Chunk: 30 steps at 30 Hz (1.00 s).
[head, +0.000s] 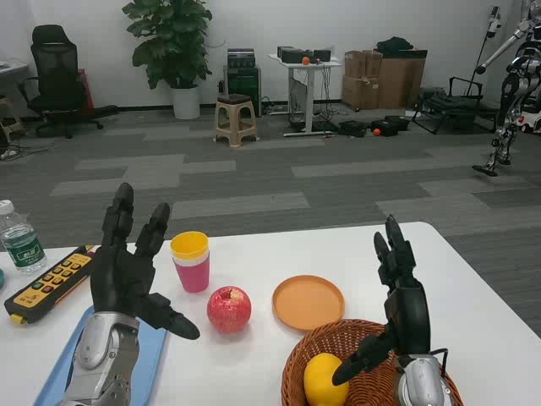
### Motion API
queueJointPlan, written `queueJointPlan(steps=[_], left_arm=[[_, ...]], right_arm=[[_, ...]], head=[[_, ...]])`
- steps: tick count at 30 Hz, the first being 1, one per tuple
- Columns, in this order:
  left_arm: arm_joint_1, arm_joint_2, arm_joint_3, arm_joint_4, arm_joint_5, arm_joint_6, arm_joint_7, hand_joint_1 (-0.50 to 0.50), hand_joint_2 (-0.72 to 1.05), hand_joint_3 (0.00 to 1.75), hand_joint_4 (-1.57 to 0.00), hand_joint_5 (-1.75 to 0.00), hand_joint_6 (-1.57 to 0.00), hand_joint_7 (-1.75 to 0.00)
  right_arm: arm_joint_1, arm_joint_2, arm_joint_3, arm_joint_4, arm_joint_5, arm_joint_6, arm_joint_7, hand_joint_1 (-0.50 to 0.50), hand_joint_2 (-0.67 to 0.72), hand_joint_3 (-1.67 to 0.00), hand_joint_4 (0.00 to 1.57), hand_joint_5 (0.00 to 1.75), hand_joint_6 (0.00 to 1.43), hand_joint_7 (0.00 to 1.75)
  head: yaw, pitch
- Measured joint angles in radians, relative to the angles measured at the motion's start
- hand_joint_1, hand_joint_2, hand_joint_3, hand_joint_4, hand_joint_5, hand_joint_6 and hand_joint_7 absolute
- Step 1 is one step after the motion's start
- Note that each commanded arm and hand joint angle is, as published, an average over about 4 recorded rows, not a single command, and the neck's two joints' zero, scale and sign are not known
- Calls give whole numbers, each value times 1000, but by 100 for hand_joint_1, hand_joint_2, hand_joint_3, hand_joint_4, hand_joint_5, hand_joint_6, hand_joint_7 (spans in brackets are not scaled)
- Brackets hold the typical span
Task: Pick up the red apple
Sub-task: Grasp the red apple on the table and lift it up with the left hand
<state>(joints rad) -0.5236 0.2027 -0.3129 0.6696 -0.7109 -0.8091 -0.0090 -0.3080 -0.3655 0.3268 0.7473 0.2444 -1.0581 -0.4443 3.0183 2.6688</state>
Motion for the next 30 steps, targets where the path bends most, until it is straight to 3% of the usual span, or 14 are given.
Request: queueJointPlan(steps=[2,3,5,7,30], left_arm=[[-13,16,-68,24,-34,-64,55,-50,-72,9,0,0,0,0],[-26,30,-130,46,-68,-124,106,-50,-72,9,0,0,0,0],[-52,55,-239,81,-129,-236,199,-50,-72,9,0,0,0,0],[-65,71,-282,94,-154,-286,237,-50,-72,9,0,0,0,0],[-67,79,-292,99,-163,-296,242,-50,-72,9,0,0,0,0]], right_arm=[[3,12,-6,-7,-8,0,1,-42,60,0,0,0,0,0],[8,24,-13,-17,-16,0,3,-42,60,0,0,0,0,0],[24,53,-23,-40,-35,0,8,-42,60,0,0,0,0,0],[36,69,-26,-52,-45,0,12,-42,60,0,0,0,0,0],[51,74,-35,-74,-49,0,12,-42,60,0,0,0,0,0]], head=[[-9,28],[-17,56],[-16,56],[-15,56],[-18,50]])
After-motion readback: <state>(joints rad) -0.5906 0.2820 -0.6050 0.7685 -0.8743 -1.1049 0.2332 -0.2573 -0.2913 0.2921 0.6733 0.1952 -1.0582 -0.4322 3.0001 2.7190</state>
